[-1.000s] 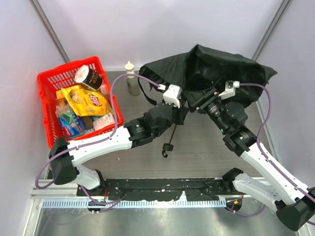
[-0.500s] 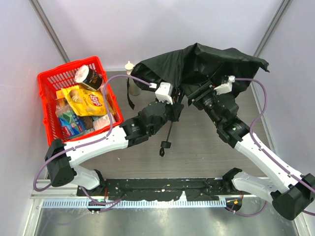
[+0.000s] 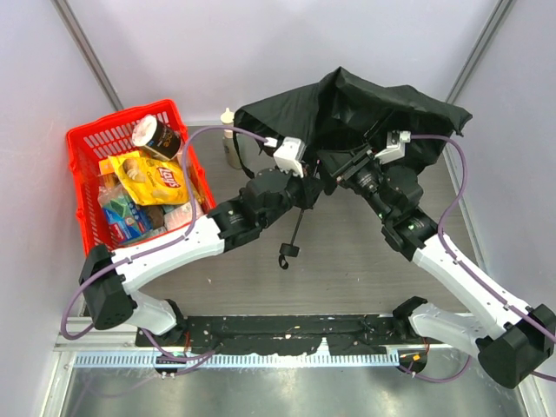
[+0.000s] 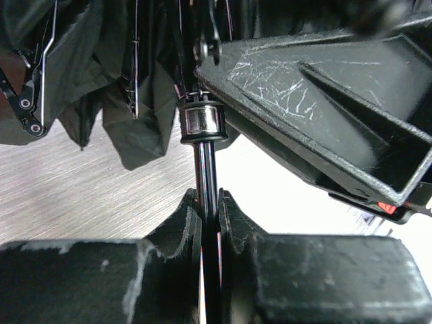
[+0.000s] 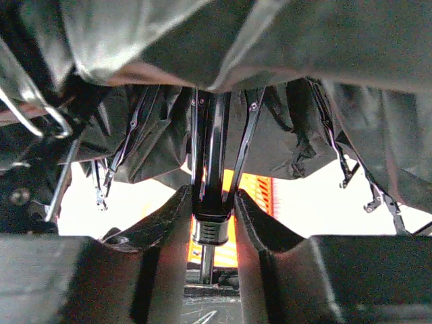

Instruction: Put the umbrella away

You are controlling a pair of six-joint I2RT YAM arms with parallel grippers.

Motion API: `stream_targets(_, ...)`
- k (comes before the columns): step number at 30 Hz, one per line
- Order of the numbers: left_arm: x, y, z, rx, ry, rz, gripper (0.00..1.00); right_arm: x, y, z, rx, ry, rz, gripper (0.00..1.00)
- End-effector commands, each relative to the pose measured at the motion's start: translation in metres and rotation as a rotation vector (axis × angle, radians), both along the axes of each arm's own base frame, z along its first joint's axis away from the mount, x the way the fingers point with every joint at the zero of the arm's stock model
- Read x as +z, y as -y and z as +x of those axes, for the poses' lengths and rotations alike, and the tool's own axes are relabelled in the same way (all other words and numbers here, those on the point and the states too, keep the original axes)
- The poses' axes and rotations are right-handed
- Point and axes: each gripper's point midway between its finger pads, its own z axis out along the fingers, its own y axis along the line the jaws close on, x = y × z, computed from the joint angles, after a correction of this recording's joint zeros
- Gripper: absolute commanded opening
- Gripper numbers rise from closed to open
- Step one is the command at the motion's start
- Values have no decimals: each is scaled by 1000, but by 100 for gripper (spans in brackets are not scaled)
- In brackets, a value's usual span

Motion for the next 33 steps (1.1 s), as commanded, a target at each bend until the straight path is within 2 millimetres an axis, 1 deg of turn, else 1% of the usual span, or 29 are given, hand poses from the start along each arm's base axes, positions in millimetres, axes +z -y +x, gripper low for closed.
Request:
stream_targets(1, 45, 36, -55, -322, 123, -34, 0, 14, -11, -2, 56, 42, 71, 31)
stream_targets(2, 45, 35, -56, -324, 128, -28, 0, 15, -13, -2, 64, 46, 63, 31)
stream_targets(3, 45, 36, -61, -359, 140, -23, 0, 15, -16, -1, 74, 45, 62, 26)
stream_targets(4, 48, 36, -64, -380, 151, -20, 0, 17, -20, -2, 99, 63, 64, 17)
stream_targets(5, 48, 37, -66, -395, 151, -8, 0, 19, -20, -3, 102, 74, 66, 1)
stream_targets(6, 49, 35, -66, -394, 143, 4, 0, 19, -19, -5, 101, 82, 73, 1)
stream_targets(7, 47, 32, -66, -382, 126, 22, 5, 26, -17, -8, 98, 113, 90, 1)
stream_targets(8, 43, 28, -63, -358, 106, 37, 17, 29, -11, -11, 79, 128, 104, 1)
stream_targets(9, 38, 24, -64, -343, 85, 42, 34, 36, -6, -13, 65, 158, 127, 1)
stream_targets(10, 35, 15, -56, -272, 56, 35, 53, 41, 4, -16, 23, 181, 146, 1)
stream_targets(11, 29, 7, -55, -239, 26, 22, 59, 47, 13, -16, -18, 205, 161, 1)
stream_targets(12, 23, 2, -55, -227, -1, 7, 61, 50, 19, -21, -31, 223, 169, 1)
stream_targets(13, 16, -3, -57, -235, -33, -13, 63, 59, 27, -26, -54, 255, 183, 1)
stream_targets(14, 8, -8, -61, -241, -70, -28, 64, 57, 29, -27, -62, 259, 185, 1)
stream_targets(15, 0, -13, -63, -241, -105, -44, 65, 62, 34, -30, -75, 281, 196, 1)
stream_targets(16, -4, -14, -71, -277, -139, -70, 65, 61, 37, -31, -85, 283, 198, 1)
stream_targets(17, -11, -14, -78, -303, -172, -87, 65, 63, 42, -32, -106, 293, 207, 1)
stream_targets(19, -13, -11, -88, -348, -199, -134, 66, 56, 47, -31, -130, 294, 213, 1)
stream_targets(20, -16, -10, -89, -353, -204, -136, 65, 59, 49, -32, -135, 308, 223, 1)
stream_targets(22, -24, -13, -80, -304, -220, -111, 66, 55, 49, -30, -139, 301, 220, 1)
stream_targets(24, -27, -13, -73, -287, -239, -103, 66, 48, 51, -30, -147, 291, 226, 1)
stream_targets(25, -28, -10, -71, -292, -245, -108, 66, 43, 51, -30, -144, 285, 228, 1)
stream_targets(27, -32, -2, -69, -303, -266, -99, 65, 41, 55, -32, -158, 296, 237, 1)
stream_targets(28, -35, 1, -69, -312, -279, -86, 58, 43, 58, -33, -171, 309, 243, 1)
stream_targets(29, -42, 4, -69, -316, -304, -62, 52, 43, 61, -33, -183, 311, 245, 1)
stream_targets(30, -47, 5, -69, -321, -319, -51, 44, 44, 65, -34, -204, 316, 241, 1)
stream_targets(32, -52, 7, -71, -330, -326, -44, 23, 44, 71, -33, -234, 317, 222, 1)
stream_targets(33, -54, 6, -70, -329, -321, -38, 12, 47, 72, -33, -237, 322, 212, 1)
